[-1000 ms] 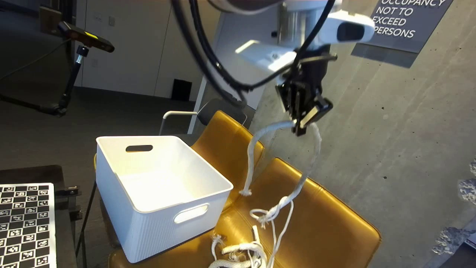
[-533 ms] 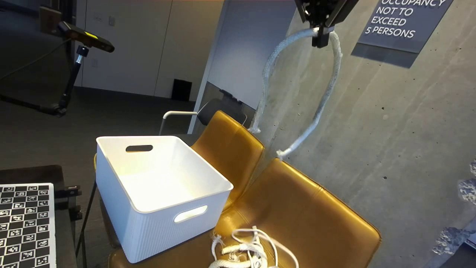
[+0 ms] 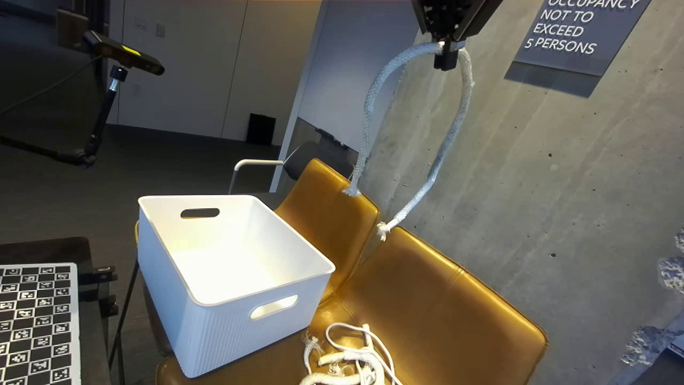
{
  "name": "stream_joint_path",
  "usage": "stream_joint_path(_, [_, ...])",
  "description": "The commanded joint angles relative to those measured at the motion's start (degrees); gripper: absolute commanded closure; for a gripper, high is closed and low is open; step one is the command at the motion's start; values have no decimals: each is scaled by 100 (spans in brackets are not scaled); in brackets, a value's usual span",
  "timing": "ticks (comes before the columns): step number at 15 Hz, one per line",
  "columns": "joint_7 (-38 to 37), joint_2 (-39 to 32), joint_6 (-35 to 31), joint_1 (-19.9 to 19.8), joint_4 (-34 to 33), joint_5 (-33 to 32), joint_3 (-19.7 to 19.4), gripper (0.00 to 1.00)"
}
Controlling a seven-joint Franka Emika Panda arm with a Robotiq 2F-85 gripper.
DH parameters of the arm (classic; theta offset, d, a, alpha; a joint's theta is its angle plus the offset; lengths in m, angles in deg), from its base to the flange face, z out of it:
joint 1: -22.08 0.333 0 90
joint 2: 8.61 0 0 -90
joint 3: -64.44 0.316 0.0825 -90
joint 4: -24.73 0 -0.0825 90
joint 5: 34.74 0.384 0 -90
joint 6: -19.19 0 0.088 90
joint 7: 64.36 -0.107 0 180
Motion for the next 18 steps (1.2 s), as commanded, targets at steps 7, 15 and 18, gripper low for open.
stream_joint_path(7, [-305,1361,-60,725,2195,-307,522,97])
stream_joint_path(15, [-441,1469,-442,892,3413,-340,687,97])
stream_joint_path(18, [-394,1455,-770,892,3754,-349,679,63])
